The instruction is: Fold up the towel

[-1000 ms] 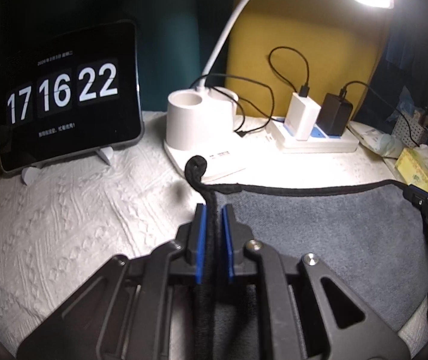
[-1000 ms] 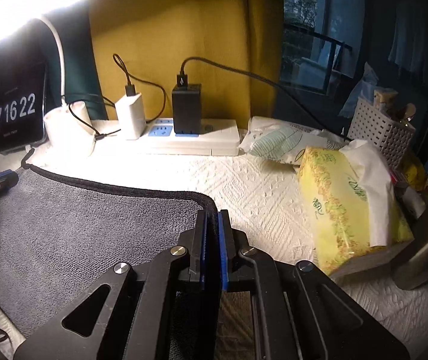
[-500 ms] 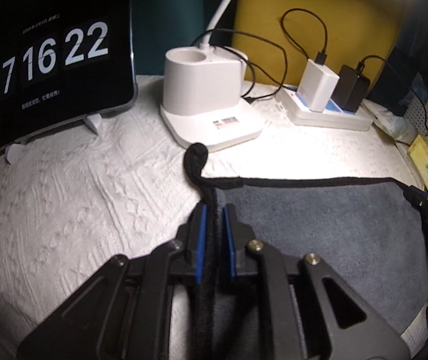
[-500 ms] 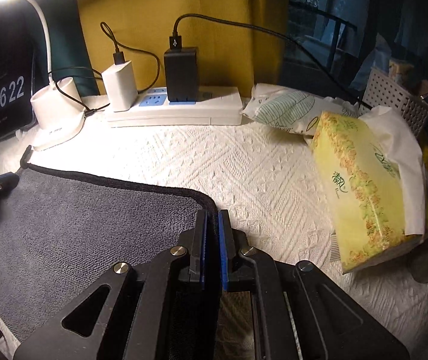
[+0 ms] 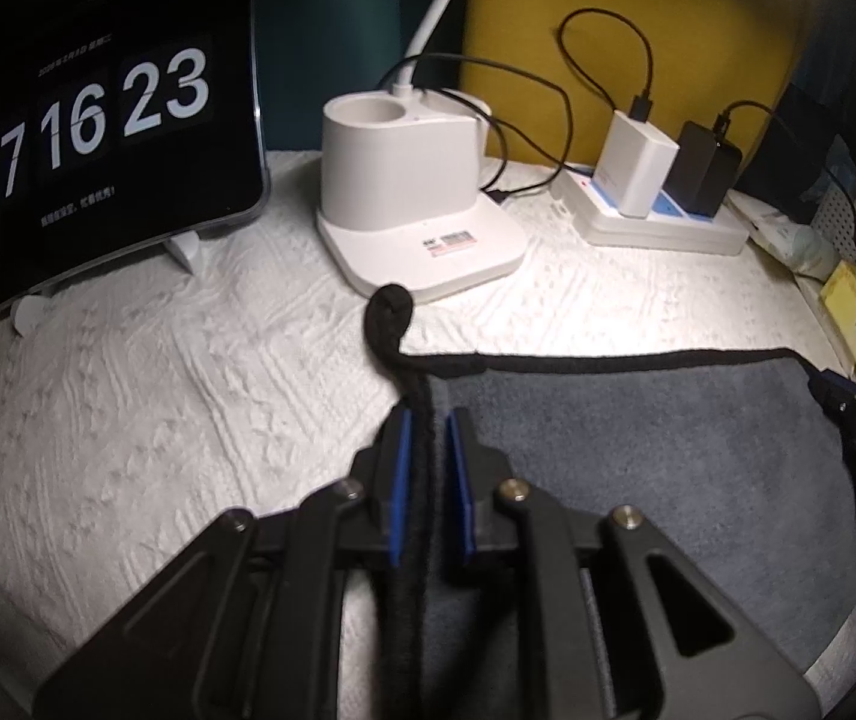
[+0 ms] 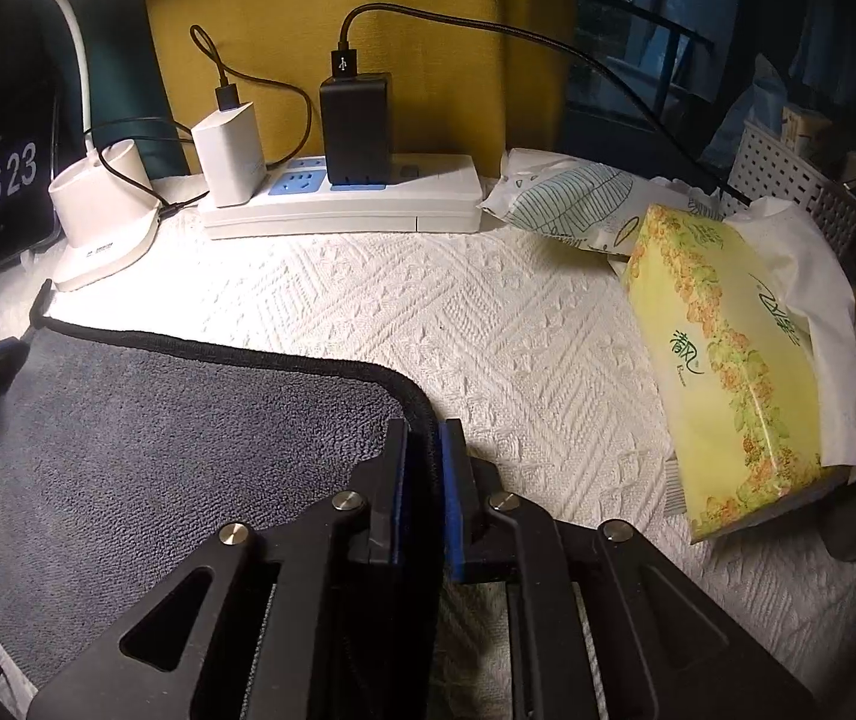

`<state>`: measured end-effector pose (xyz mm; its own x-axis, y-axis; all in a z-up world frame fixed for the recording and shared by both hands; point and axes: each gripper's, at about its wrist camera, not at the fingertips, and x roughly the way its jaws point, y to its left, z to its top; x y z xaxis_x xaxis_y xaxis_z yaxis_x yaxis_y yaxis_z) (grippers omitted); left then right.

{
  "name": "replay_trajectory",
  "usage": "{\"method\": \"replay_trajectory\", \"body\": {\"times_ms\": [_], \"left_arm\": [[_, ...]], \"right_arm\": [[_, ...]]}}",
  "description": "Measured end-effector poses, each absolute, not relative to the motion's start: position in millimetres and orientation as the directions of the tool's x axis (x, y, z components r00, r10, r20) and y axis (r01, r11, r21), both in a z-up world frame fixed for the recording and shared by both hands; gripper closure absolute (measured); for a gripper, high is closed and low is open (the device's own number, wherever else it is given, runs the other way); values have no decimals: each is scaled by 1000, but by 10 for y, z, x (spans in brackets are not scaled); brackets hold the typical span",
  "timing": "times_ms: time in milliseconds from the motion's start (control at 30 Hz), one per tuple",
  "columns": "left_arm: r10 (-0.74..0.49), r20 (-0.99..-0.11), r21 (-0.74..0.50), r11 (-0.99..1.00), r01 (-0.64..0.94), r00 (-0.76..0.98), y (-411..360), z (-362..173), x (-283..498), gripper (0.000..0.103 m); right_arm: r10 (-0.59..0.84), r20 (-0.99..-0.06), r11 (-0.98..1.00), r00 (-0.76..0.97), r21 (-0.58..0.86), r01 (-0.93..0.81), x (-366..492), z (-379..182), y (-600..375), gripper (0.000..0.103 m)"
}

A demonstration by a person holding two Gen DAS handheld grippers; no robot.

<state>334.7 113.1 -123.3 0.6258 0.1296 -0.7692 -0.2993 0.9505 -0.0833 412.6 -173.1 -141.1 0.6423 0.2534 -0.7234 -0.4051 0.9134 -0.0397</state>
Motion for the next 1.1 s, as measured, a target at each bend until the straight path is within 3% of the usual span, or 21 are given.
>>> {"method": "replay_trajectory", "body": {"times_ms": [67,167,200,267,300,333,1100], "left_arm": [[140,-772,-68,951,-300,620,1109,-1232,3358,88],[156,-773,-61,947,-317,615,1110,-1220,3352,80],[164,-777,-57,943,-327,608,1120,-1218,3347,73],[163,-777,-68,939,-338,608,1147,-1204,3312,49],[155,-775,-82,936,-341,613,1158,-1190,3291,32],[150,-772,-90,936,-340,618,1160,-1172,3269,26],[131,-693,-112,952,-285,709,914,-820,2723,26]], "right_arm": [[253,-728,918,637,-25,-395,4128,-1394,-1756,71],[264,-731,922,629,1,-386,4127,-1355,-1805,56],[267,-728,923,631,4,-386,4119,-1335,-1811,56],[266,-720,923,641,-3,-386,4085,-1288,-1812,55],[266,-718,922,644,-4,-387,4072,-1270,-1814,55],[268,-714,922,647,-5,-387,4052,-1244,-1813,55],[291,-659,919,693,-9,-395,3489,-882,-1930,55]]}}
